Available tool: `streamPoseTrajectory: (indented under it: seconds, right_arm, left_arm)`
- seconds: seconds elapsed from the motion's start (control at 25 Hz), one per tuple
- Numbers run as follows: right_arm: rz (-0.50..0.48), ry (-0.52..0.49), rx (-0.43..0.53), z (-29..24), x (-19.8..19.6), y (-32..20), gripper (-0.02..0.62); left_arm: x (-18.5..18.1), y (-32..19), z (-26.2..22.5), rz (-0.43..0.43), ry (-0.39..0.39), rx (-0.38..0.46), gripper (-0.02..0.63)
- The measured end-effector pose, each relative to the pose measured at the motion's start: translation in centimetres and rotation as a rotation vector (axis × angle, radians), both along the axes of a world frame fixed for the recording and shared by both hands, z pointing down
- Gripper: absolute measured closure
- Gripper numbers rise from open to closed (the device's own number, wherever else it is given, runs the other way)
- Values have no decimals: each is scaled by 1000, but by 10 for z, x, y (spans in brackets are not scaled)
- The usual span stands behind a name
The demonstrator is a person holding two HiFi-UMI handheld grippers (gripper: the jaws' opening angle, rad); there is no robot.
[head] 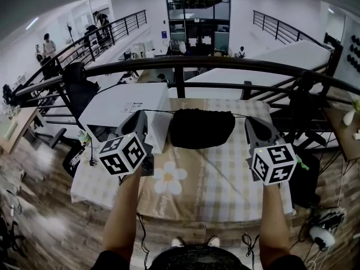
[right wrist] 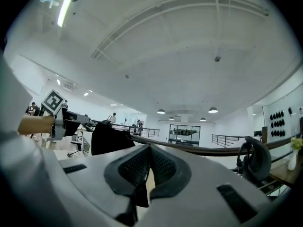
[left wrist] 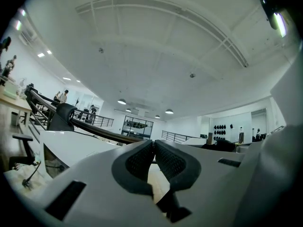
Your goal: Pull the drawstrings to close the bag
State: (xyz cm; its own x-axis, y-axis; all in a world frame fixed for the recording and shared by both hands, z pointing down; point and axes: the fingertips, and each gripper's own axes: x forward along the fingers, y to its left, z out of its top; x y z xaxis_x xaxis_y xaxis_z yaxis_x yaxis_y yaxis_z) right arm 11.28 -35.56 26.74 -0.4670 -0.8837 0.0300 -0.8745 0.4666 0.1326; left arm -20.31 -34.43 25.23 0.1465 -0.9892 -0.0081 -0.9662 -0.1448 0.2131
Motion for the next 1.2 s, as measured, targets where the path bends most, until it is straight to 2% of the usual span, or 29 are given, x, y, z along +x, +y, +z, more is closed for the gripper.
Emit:
streamPoseTrajectory:
  seconds: [0.16, 0.44, 1.2]
  right_arm:
    - [28, 5, 6, 0, 5, -2, 575]
    - [122, -28, 16, -3, 25, -4, 575]
    - [261, -46, -5, 6, 61, -2, 575]
  left_arm:
    - [-8, 1, 0, -44, -22, 13, 568]
    - [-6, 7, 3, -90, -143, 14, 568]
    - [-24, 16, 24, -168, -176, -35, 568]
